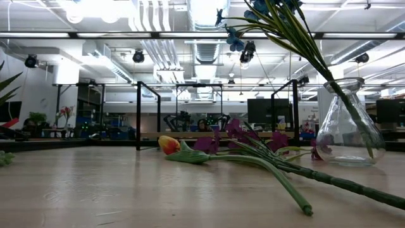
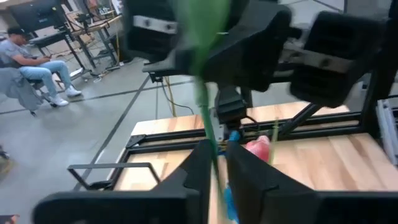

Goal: Pick and place flowers into a vace then onto a shelf
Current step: Put the red flower into the right transparent vase

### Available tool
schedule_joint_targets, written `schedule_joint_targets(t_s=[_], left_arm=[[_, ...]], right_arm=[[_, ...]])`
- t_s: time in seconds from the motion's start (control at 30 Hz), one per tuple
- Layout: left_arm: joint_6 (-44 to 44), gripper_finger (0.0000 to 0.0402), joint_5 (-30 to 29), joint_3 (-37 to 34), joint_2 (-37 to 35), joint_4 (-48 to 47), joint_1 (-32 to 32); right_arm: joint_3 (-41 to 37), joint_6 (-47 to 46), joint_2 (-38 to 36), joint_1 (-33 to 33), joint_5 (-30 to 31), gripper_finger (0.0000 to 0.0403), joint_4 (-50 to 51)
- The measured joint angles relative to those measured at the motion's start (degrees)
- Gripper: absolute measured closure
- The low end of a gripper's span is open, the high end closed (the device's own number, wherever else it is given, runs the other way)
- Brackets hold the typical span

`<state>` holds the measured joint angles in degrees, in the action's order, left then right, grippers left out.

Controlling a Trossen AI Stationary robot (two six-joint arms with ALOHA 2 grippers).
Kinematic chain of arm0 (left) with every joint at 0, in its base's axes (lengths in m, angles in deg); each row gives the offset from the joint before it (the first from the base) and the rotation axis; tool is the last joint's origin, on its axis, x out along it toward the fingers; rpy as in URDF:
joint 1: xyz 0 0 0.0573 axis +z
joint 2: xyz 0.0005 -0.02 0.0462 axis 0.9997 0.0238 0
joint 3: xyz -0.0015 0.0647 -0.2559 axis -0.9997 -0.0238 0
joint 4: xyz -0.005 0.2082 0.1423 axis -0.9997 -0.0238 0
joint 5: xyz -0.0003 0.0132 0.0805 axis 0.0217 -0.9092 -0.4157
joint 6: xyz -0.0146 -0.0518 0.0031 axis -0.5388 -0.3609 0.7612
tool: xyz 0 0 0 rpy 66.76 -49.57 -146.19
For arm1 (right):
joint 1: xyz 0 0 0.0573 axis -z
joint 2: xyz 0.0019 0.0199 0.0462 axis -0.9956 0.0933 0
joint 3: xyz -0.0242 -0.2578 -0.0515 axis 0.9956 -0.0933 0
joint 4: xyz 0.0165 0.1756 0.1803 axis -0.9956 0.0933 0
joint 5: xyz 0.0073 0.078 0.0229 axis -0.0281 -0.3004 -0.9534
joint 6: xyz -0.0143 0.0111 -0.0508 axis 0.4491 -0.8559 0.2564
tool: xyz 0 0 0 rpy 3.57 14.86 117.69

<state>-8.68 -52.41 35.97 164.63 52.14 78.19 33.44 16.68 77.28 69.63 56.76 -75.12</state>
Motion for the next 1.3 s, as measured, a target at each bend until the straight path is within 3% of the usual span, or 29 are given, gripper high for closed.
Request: schedule_joint_targets(t_s=[0.23,0.37,0.83,1.0,1.3], left_arm=[[0.99,0.0270,0.72,0.00,-0.20,-2.32,-0.05],[-0.64,0.0241,0.96,-0.05,-1.68,-5.37,-0.22],[-4.00,0.0235,-0.53,-2.84,-6.64,-8.73,-0.16],[-4.00,0.0235,-0.98,-4.44,-7.41,-8.71,0.01],[-4.00,0.0235,-2.32,-4.74,-7.50,-9.10,0.01]], right_arm=[[-0.09,0.37,-2.08,-0.02,3.59,0.0390,0.77],[-0.05,0.15,-6.45,-0.01,4.36,0.0390,2.71],[1.87,-8.43,-21.40,-2.89,2.71,0.0391,15.99],[6.46,-14.17,-20.98,-3.24,-4.54,0.0391,22.06],[19.35,-25.66,-14.75,-3.28,-10.45,0.0391,45.07]])
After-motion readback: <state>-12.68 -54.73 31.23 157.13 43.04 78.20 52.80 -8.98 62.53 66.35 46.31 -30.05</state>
